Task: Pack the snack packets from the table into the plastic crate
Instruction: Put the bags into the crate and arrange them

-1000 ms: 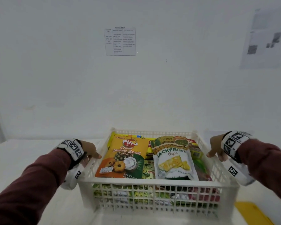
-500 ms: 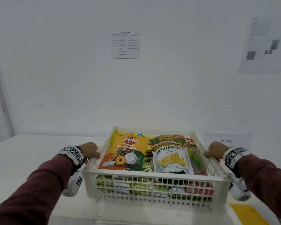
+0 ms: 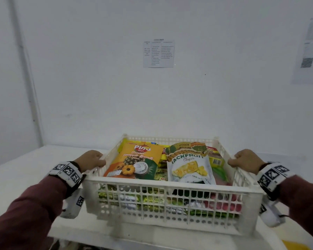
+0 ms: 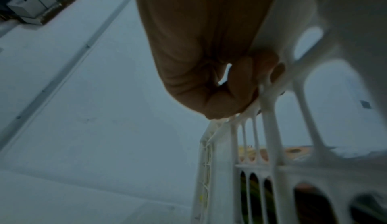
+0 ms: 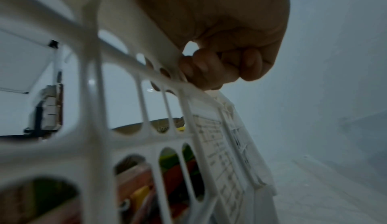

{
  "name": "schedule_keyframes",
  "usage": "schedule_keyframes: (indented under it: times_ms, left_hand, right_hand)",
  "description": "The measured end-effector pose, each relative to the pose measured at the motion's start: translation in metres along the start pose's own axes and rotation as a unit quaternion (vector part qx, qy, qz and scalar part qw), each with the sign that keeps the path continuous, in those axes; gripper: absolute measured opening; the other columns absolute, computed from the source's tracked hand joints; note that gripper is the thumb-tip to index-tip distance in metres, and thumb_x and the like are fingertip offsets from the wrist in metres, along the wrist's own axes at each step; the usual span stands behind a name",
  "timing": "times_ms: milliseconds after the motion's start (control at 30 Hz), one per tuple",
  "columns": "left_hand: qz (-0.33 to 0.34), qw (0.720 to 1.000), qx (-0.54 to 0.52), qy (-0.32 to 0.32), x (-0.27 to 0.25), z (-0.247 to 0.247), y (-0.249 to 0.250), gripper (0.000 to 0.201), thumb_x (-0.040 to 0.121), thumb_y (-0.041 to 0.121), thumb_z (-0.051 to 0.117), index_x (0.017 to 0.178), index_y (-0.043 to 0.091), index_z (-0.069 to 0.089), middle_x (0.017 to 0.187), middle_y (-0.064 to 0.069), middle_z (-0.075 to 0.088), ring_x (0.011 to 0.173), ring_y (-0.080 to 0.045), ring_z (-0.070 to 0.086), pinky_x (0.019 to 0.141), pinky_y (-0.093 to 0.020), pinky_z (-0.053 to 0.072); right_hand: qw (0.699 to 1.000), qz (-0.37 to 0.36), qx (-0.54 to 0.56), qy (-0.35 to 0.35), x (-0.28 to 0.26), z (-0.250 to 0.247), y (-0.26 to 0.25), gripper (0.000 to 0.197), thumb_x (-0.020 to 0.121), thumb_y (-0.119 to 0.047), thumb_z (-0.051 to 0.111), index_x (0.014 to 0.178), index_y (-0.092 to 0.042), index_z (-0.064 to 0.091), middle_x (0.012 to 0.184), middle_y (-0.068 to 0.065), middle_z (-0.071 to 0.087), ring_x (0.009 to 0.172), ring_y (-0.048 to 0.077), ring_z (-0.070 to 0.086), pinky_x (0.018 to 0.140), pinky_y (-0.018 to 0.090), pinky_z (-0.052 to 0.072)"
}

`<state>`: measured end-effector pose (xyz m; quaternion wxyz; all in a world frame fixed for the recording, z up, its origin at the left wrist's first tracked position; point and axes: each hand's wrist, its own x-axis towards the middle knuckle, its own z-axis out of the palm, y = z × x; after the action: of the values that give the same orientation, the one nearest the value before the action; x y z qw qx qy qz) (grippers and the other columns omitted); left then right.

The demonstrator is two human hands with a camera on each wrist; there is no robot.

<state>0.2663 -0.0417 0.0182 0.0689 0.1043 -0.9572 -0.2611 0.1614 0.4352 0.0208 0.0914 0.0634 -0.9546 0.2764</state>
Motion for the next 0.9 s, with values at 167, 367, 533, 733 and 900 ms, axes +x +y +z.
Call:
schedule_keyframes:
  times_ms: [167,367,533,733,900]
  left_hand:
    - [-0.017,0.999,0.021,0.047,-0.004,-0.039,-0.045,0.018,0.076,0.02,0.063,0.074,0.005,0.052,0.077,-0.011,0.052,0.075,-0.018,0.048,0.06,-0.026,0.033]
    - [-0.069,0.995,0.038,0.069,-0.012,-0.084,-0.125,0.02,0.081,0.008,0.062,0.066,0.007,0.049,0.068,-0.009,0.048,0.067,-0.019,0.044,0.054,-0.023,0.031]
    - [-0.108,0.99,0.046,0.078,-0.017,-0.125,-0.2,0.028,0.081,0.007,0.062,0.059,0.009,0.045,0.062,-0.006,0.044,0.061,-0.018,0.041,0.053,-0.023,0.029]
    - [-0.127,0.987,0.046,0.087,-0.012,-0.165,-0.282,0.023,0.08,0.006,0.063,0.063,0.006,0.048,0.064,-0.008,0.045,0.065,-0.019,0.041,0.054,-0.024,0.028]
    - [-0.145,0.985,0.047,0.082,0.007,-0.179,-0.332,0.024,0.08,0.005,0.063,0.062,0.006,0.048,0.061,-0.007,0.043,0.059,-0.018,0.04,0.053,-0.023,0.028]
  right_hand:
    - [0.998,-0.028,0.054,0.022,0.008,0.021,-0.054,0.054,0.069,-0.006,0.071,0.039,-0.014,0.027,0.048,0.004,0.026,0.049,0.018,0.026,0.055,0.029,0.02]
    - [0.995,-0.047,0.093,-0.006,0.013,0.085,-0.134,0.063,0.069,-0.004,0.072,0.032,-0.019,0.022,0.036,-0.005,0.017,0.04,0.016,0.02,0.051,0.028,0.018]
    - [0.99,-0.063,0.116,-0.038,0.02,0.151,-0.205,0.059,0.07,-0.004,0.071,0.038,-0.015,0.024,0.04,-0.002,0.018,0.045,0.016,0.02,0.052,0.028,0.017]
    - [0.987,-0.062,0.136,-0.062,0.027,0.224,-0.277,0.048,0.072,-0.007,0.072,0.045,-0.01,0.032,0.052,0.006,0.026,0.052,0.018,0.026,0.054,0.029,0.019]
    - [0.988,-0.052,0.126,-0.079,0.037,0.267,-0.316,0.041,0.073,-0.009,0.071,0.05,-0.004,0.038,0.05,0.006,0.026,0.05,0.02,0.027,0.055,0.029,0.02]
